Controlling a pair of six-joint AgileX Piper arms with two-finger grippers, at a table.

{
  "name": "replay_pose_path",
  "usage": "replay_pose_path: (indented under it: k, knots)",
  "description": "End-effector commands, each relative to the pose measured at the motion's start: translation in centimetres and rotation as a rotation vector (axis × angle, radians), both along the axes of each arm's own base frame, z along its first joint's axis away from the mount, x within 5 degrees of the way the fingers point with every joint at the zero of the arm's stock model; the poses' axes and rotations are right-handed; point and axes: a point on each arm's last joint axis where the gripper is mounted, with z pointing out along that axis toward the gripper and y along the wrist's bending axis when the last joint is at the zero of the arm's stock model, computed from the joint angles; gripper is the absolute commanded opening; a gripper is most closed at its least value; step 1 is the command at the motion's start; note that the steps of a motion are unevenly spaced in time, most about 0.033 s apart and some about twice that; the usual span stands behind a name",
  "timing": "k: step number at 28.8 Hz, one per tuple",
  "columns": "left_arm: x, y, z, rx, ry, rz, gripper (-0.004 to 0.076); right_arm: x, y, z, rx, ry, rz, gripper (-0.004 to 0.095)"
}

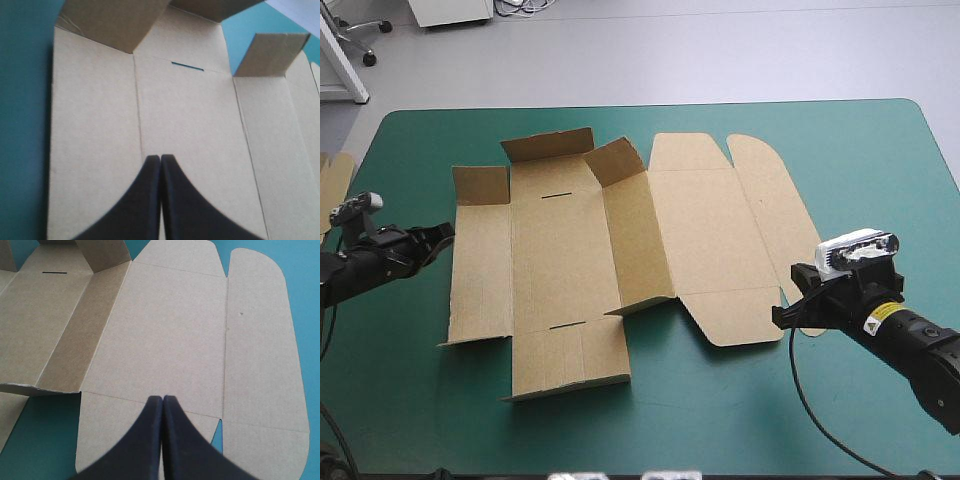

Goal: Fold the box

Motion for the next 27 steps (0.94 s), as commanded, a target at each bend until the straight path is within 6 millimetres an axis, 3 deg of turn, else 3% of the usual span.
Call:
replay_pose_path:
  k: [1,9,17,24,27]
  knots:
    - [0.5,1.6,0.7,-0.064,-0.05,0.038,-0.0013,0.3,0.0,1.6,0.029,-0.083,-0.006,-0.0019]
    - [1.7,4.1,-1.5,-0.189,0.028,-0.054,-0.0013,0.1,0.0,1.3,0.016,-0.048,-0.002,-0.0019]
    - [2.6,5.4,-4.1,-0.179,0.146,-0.063,-0.0011,0.1,0.0,1.2,0.013,-0.045,-0.001,-0.0019]
    - [3.4,5.8,-6.6,-0.248,0.212,-0.077,0.0092,0.1,0.0,1.2,0.013,-0.039,-0.001,-0.0019]
    - [3.7,5.9,-7.4,-0.27,0.232,-0.086,0.0214,0.1,0.0,1.2,0.012,-0.037,-0.001,-0.0019]
